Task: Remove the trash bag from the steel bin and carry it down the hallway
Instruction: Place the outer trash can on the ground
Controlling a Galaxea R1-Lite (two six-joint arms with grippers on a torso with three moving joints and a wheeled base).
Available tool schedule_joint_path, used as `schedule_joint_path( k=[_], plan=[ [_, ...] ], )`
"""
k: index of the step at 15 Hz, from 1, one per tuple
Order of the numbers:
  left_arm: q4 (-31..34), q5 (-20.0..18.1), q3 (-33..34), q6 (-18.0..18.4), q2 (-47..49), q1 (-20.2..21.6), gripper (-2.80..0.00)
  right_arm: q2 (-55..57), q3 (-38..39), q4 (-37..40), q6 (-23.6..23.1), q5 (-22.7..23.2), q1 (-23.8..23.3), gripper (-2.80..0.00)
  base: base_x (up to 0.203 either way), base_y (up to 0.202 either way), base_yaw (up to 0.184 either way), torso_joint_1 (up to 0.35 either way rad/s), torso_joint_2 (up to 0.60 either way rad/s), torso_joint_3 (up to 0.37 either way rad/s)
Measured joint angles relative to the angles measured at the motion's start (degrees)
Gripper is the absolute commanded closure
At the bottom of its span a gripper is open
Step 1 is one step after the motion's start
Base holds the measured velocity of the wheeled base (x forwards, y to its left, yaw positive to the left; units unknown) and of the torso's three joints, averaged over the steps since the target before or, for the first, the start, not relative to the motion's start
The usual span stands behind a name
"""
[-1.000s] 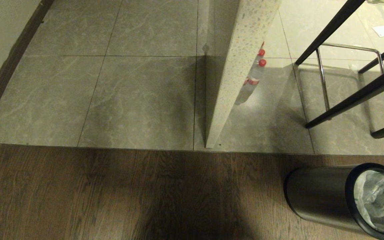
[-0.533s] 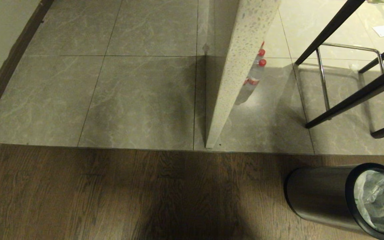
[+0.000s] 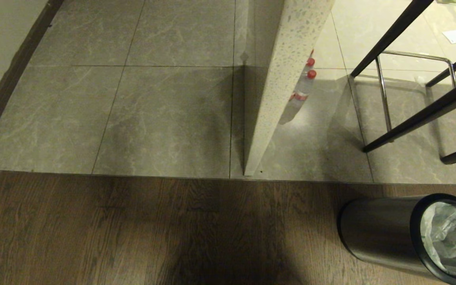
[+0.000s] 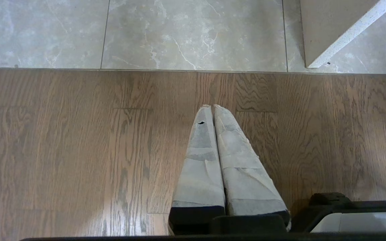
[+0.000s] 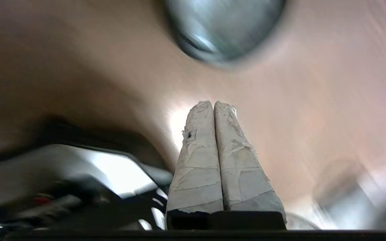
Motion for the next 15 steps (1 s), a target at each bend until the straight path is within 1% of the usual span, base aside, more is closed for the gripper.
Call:
schedule_joint_path(
  k=[1, 2, 4, 5, 9, 10, 11, 15],
  plan=[
    [0.0, 0.0, 0.0, 0.0, 0.0, 0.0, 0.0, 4.9, 1.2, -1.3, 1.8, -1.0, 0.3, 0.0, 0.0, 0.0, 0.0, 0.0, 0.0, 0.0],
    [0.0, 0.0, 0.0, 0.0, 0.0, 0.0, 0.0, 9.5, 3.2, -4.6, 3.5, -0.8, 0.6, -2.8, 0.0, 0.0, 0.0, 0.0, 0.0, 0.0],
    [0.0, 0.0, 0.0, 0.0, 0.0, 0.0, 0.0, 17.1, 7.4, -14.6, 6.8, 0.3, 1.0, -2.8, 0.0, 0.0, 0.0, 0.0, 0.0, 0.0],
    [0.0, 0.0, 0.0, 0.0, 0.0, 0.0, 0.0, 20.0, 8.6, -18.9, 7.5, 0.8, 1.0, -2.8, 0.0, 0.0, 0.0, 0.0, 0.0, 0.0],
    [0.0, 0.0, 0.0, 0.0, 0.0, 0.0, 0.0, 34.4, 12.8, -36.0, 9.2, 2.8, 0.5, -2.8, 0.0, 0.0, 0.0, 0.0, 0.0, 0.0],
    [0.0, 0.0, 0.0, 0.0, 0.0, 0.0, 0.0, 36.5, 13.3, -38.7, 9.3, 3.1, 0.1, -2.8, 0.0, 0.0, 0.0, 0.0, 0.0, 0.0],
    [0.0, 0.0, 0.0, 0.0, 0.0, 0.0, 0.0, 38.9, 13.7, -42.3, 9.3, 3.3, -0.7, -2.8, 0.0, 0.0, 0.0, 0.0, 0.0, 0.0],
    [0.0, 0.0, 0.0, 0.0, 0.0, 0.0, 0.0, 50.9, 14.6, -60.6, 9.2, 4.2, -5.1, -2.8, 0.0, 0.0, 0.0, 0.0, 0.0, 0.0]
  ],
)
